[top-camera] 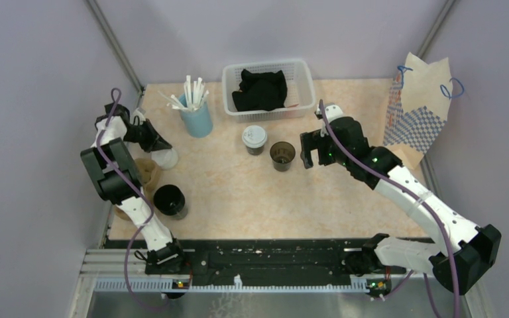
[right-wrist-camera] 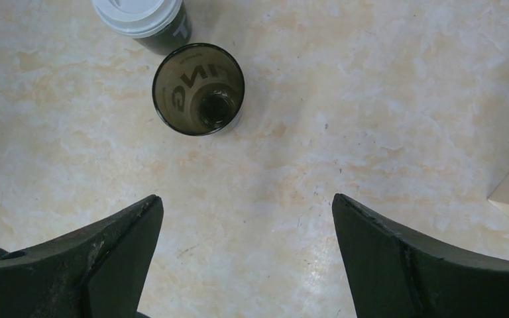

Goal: Pack the takeout coffee

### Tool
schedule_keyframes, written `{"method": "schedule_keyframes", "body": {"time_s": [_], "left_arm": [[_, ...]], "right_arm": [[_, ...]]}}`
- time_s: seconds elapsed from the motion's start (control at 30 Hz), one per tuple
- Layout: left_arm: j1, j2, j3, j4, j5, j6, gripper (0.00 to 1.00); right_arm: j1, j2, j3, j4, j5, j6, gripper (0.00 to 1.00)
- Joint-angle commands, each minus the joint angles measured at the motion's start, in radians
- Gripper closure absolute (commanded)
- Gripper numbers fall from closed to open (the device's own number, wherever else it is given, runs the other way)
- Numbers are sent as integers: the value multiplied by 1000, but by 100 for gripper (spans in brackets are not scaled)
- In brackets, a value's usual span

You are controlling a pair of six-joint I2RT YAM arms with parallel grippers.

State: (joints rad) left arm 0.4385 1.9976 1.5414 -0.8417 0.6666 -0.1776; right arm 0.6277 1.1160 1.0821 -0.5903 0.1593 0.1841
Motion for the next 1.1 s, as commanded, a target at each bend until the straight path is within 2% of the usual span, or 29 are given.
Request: {"method": "schedule_keyframes", "body": {"time_s": [0.0, 0.3, 0.47, 0.6, 0.7, 0.8, 0.9, 1.0, 1.07], "left_arm": [[4, -84, 60, -58, -74, -12, 100], [2, -140, 161, -112, -129, -61, 100], [0, -197, 230, -141, -211, -126, 100], [-16, -322, 250, -143, -324, -215, 100], [-18, -484, 201, -79, -338, -289, 100], [-19, -679, 86, 35, -247, -401, 100], [-30, -843, -43, 178, -55, -526, 100], [-105, -977, -161, 404, 151, -665, 100], [-195, -1039, -249, 668, 248, -799, 100]], "right_arm": [[23, 1, 42, 40, 7, -6, 1], [36, -4, 47, 26, 22, -18, 1], [41, -10, 58, 14, 20, -18, 1], [42, -15, 80, -6, 5, -3, 1], [42, -18, 104, -25, -29, 22, 1], [40, -20, 144, -47, -79, 53, 1], [40, 1, 201, -90, -148, 100, 1], [41, 5, 229, -95, -270, 170, 1], [41, -2, 235, -65, -387, 217, 1]]}}
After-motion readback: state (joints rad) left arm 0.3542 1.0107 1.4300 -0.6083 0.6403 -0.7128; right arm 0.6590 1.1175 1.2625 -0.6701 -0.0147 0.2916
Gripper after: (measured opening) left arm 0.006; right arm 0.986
